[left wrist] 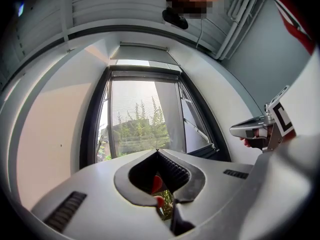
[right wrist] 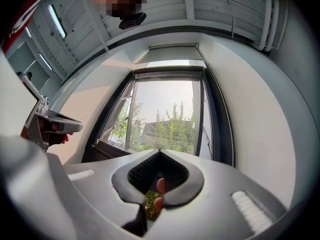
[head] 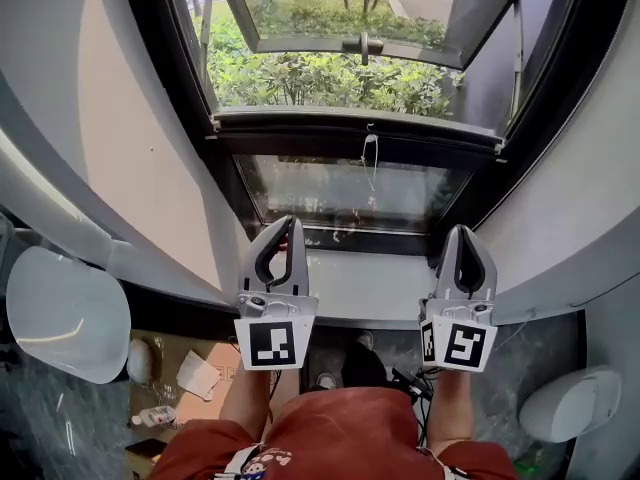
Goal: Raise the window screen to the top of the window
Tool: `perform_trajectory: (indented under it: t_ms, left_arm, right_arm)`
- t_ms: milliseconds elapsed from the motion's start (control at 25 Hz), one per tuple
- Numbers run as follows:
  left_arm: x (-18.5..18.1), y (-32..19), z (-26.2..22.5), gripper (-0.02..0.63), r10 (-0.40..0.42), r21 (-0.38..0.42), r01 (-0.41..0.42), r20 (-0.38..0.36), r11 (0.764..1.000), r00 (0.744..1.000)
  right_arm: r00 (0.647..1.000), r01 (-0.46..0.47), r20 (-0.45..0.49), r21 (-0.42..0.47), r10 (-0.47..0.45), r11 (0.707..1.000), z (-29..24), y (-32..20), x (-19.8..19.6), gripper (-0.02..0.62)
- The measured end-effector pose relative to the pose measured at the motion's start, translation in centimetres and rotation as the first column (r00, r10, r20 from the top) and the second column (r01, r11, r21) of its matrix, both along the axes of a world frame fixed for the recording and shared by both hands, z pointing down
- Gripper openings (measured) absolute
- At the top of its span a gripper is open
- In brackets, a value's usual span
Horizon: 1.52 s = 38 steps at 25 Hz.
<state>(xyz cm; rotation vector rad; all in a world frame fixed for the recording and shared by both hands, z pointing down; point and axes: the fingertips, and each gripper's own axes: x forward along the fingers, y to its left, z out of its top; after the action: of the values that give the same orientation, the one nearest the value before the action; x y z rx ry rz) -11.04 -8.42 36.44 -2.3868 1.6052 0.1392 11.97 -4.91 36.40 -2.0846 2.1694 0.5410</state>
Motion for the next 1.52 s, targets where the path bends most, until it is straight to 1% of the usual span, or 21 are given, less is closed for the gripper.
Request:
perform_trajectory:
  t_ms: [320, 480, 640, 760, 840, 960, 1120, 1240, 1520]
  left_arm:
    - [3.9, -7.0, -1.2, 0.006, -0.026, 0.021, 0.026, 0.044, 0.999, 0.999]
    - [5.5, -9.6, -1.4, 0.006, -0.036, 0.018, 0.036, 0.036, 0.999, 0.999]
    - [6.8, -12.0, -1.6, 0.006, -0.059, 0.024, 0.058, 0.051, 0.998, 0.997]
    - [7.7, -13.6, -1.6, 0.006, -0.067, 0.019, 0.066, 0.046, 0.998, 0.997]
    - [7.9, -14.3, -1.5, 0.006, -0.077, 0.007, 0.076, 0.037, 0.997, 0.996]
    - [8.4, -15.4, -1.8, 0.006, -0.079, 0.015, 0.078, 0.050, 0.997, 0.996]
    - [8.5, -16.8, -1.5, 0.006, -0.072, 0.014, 0.072, 0.054, 0.997, 0.996]
    - [8.0, -17.8, -1.4, 0.006, -0.060, 0.019, 0.059, 0.049, 0.998, 0.997]
    - [6.5, -19.2, -1.0, 0.006, -0.034, 0.004, 0.034, 0.056, 0.999, 0.998]
  right_arm:
    - [1.000, 0.019, -0.011, 0.019, -0.019, 1.000, -0.8, -6.7, 3.7, 0.012]
    - [0.999, 0.036, -0.007, 0.018, -0.036, 0.999, -0.8, -9.6, 5.0, 0.012]
    - [0.998, 0.059, -0.007, 0.015, -0.058, 0.998, -0.7, -12.2, 6.3, 0.012]
    - [0.998, 0.064, -0.004, 0.012, -0.064, 0.998, -0.6, -13.7, 7.3, 0.014]
    - [0.996, 0.085, -0.002, -0.001, -0.085, 0.996, -0.4, -14.8, 7.4, 0.014]
    - [0.994, 0.110, -0.013, -0.022, -0.111, 0.994, -0.1, -16.2, 7.2, 0.012]
    - [0.995, 0.104, -0.008, -0.023, -0.104, 0.994, 0.0, -17.3, 7.2, 0.012]
    - [0.995, 0.095, -0.005, -0.015, -0.095, 0.995, 0.2, -18.0, 6.6, 0.012]
    - [0.996, 0.086, 0.001, -0.019, -0.086, 0.996, 0.1, -19.0, 5.0, 0.014]
